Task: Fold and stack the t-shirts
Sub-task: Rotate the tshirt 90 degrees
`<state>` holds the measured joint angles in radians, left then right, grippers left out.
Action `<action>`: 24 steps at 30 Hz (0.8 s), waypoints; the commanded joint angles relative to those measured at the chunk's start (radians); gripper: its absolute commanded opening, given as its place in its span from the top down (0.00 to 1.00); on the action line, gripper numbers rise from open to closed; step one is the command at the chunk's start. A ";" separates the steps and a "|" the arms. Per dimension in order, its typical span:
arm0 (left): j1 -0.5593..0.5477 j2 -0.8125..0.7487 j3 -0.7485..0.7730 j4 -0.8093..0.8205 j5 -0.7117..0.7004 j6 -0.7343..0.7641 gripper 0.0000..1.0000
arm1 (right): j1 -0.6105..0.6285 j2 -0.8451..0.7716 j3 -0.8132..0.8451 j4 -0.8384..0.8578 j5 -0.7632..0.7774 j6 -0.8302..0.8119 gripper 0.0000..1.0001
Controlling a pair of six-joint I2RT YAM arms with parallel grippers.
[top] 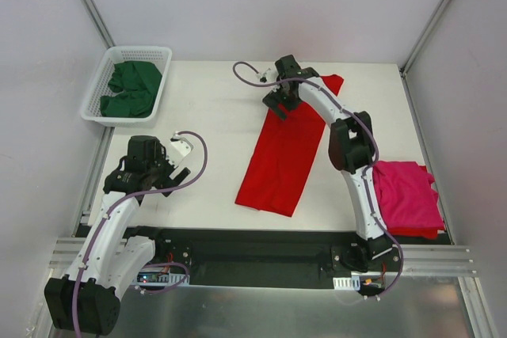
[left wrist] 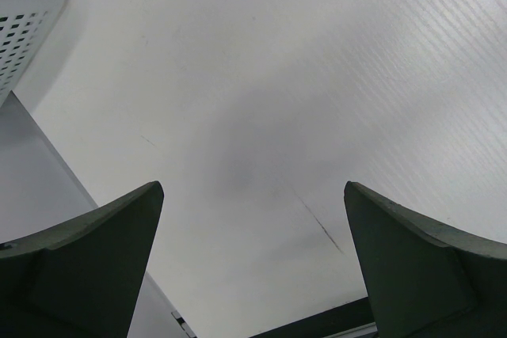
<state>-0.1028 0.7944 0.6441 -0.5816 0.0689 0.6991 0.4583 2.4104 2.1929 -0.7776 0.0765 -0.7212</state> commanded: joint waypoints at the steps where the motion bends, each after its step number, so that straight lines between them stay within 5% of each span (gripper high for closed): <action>1: 0.011 -0.004 0.031 -0.011 0.011 0.000 0.01 | 0.013 -0.132 0.027 -0.081 -0.044 0.138 0.04; 11: 0.012 -0.003 0.020 -0.012 0.019 0.002 0.01 | 0.037 -0.375 -0.362 0.026 -0.084 0.693 0.04; 14: 0.011 -0.011 0.016 -0.011 0.017 0.002 0.01 | 0.092 -0.372 -0.404 0.035 0.062 0.691 0.04; 24: 0.011 -0.032 -0.014 -0.011 0.017 0.000 0.01 | 0.145 -0.327 -0.548 0.100 0.183 0.738 0.04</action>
<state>-0.1028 0.7807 0.6392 -0.5816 0.0692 0.6991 0.6159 2.0781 1.6600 -0.7177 0.1680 -0.0330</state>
